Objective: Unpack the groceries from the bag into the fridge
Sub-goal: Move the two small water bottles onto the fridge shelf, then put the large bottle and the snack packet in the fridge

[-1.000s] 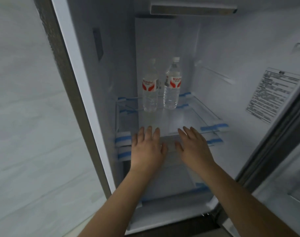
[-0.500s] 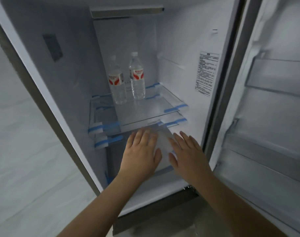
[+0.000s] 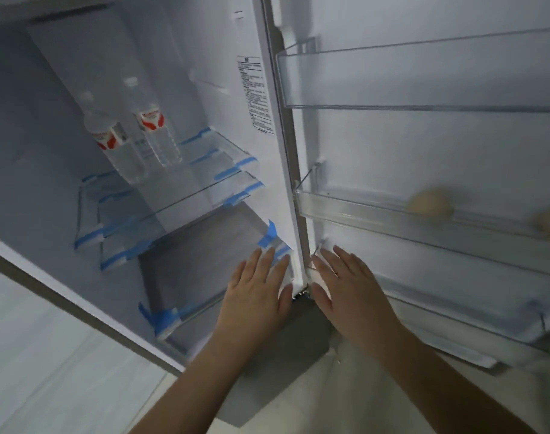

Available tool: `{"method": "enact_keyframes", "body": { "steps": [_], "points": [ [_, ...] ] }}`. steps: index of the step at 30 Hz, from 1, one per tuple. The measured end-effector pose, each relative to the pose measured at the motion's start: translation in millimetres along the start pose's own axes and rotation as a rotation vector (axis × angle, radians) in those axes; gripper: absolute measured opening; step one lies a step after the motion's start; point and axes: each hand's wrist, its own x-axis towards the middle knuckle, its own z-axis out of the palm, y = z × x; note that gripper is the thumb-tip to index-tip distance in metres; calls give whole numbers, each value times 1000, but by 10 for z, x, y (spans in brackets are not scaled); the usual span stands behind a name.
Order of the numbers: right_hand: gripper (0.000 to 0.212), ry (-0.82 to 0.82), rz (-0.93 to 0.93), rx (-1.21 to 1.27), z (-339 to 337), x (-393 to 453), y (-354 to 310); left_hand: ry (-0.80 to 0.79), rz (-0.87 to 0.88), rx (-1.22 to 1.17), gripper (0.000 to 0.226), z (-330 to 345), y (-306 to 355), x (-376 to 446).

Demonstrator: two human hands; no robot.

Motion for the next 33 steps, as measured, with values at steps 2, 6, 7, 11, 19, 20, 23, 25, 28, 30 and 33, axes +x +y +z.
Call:
{"method": "enact_keyframes", "body": {
  "steps": [2, 6, 7, 11, 19, 20, 23, 25, 28, 30, 33],
  "points": [
    [75, 3, 49, 1, -38, -116, 82, -45, 25, 7, 52, 15, 86, -9],
    [75, 33, 152, -10, -78, -363, 203, -38, 119, 7, 53, 1, 246, -6],
    [76, 44, 173, -12, -89, -426, 227, -16, 144, 4, 52, 28, 270, 7],
    [74, 81, 273, -48, -105, -667, 246, -27, 205, -56, 56, 4, 391, 6],
    [54, 183, 432, -115, -73, -1188, -156, 8, 466, -144, 55, 162, 290, -163],
    [55, 175, 461, -128, -46, -1282, -201, -6, 488, -173, 54, 171, 290, -200],
    [63, 165, 567, -160, -47, -1531, -316, -23, 549, -258, 54, 79, 347, -285],
    [58, 152, 645, -183, -41, -1747, -377, -37, 644, -277, 54, 95, 448, -368],
    [55, 177, 781, -208, -103, -2100, -466, -5, 774, -322, 53, 137, 653, -487],
    [56, 188, 870, -236, -172, -2328, -528, -3, 843, -349, 53, 118, 813, -581],
    [57, 200, 979, -286, -268, -2692, -602, 44, 949, -371, 52, 6, 1095, -756]
  ]
}}
